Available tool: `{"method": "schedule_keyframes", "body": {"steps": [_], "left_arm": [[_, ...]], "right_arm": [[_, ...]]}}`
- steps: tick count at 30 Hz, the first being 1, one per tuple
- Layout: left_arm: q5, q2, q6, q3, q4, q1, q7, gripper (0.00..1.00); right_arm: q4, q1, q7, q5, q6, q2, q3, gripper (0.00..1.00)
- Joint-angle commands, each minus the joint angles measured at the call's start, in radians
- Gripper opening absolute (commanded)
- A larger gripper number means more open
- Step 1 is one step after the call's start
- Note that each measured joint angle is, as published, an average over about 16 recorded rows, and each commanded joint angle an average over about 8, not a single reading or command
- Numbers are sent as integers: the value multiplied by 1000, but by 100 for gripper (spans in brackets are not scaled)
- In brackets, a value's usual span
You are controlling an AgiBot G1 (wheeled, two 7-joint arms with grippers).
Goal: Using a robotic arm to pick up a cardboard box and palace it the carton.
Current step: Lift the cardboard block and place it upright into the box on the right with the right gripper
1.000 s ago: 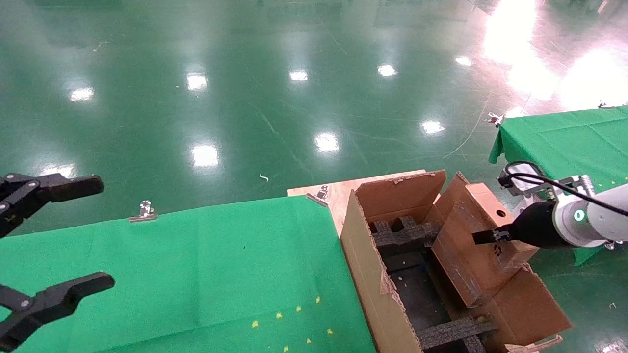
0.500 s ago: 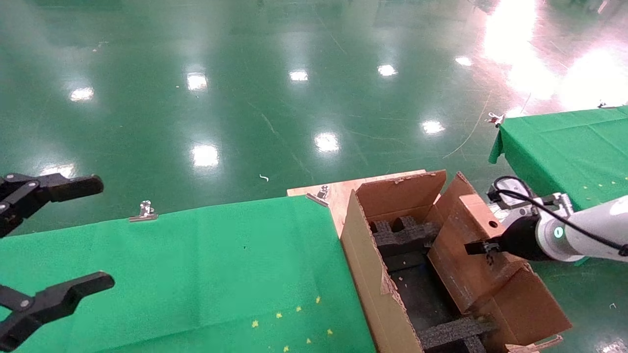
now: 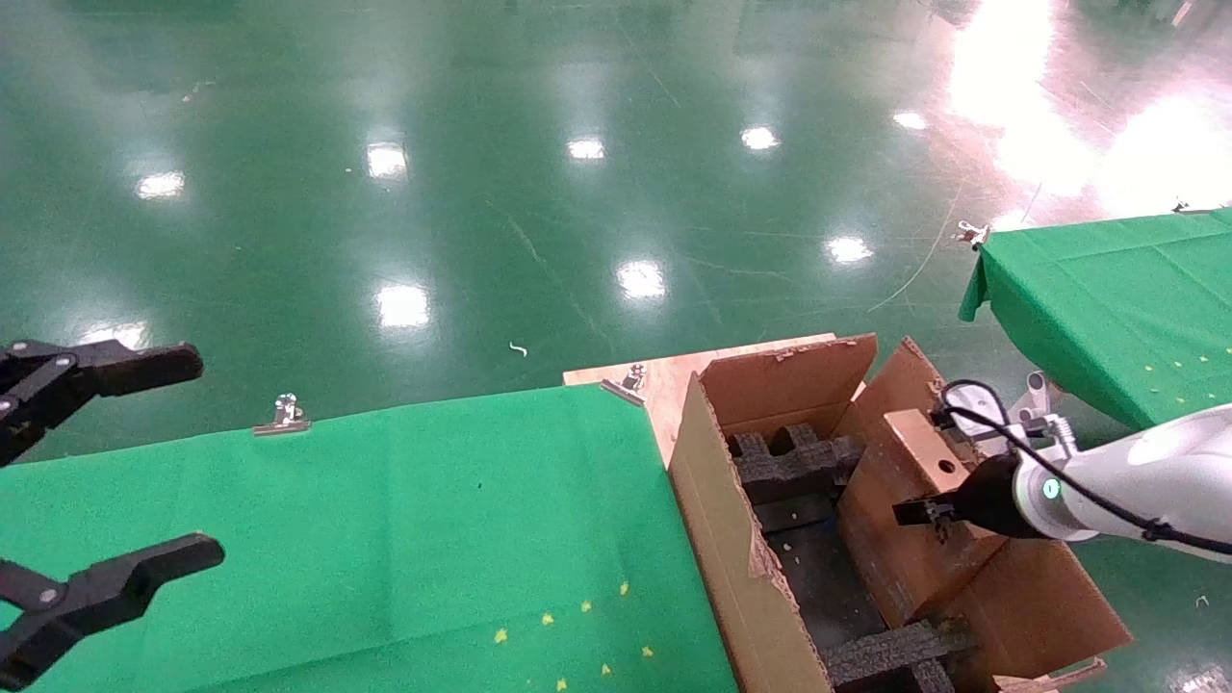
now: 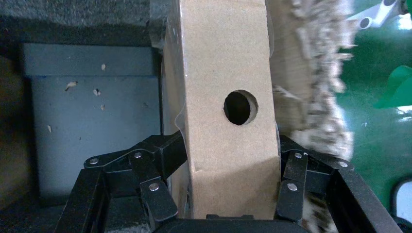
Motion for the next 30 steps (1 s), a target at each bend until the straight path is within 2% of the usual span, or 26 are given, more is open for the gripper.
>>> {"method": "schedule_keyframes", "body": {"steps": [1,12,24,25,30], "left_arm": [[0,0,0,0,0,0,0,100],[0,0,0,0,0,0,0,100],[0,0,0,0,0,0,0,100],[0,0,0,0,0,0,0,100],[0,0,0,0,0,0,0,100]], "right_arm": [[-15,-10,-4,-1,12,-12,-4,0],[-128,-61,-75,72,73,-72,-19,0],[-249,-92,-180,148,105,-128,-27,0],[-254,-92,-187,152,106,-130,-27,5],[-275,-96,-221,175,109,-141,-26,67]]}}
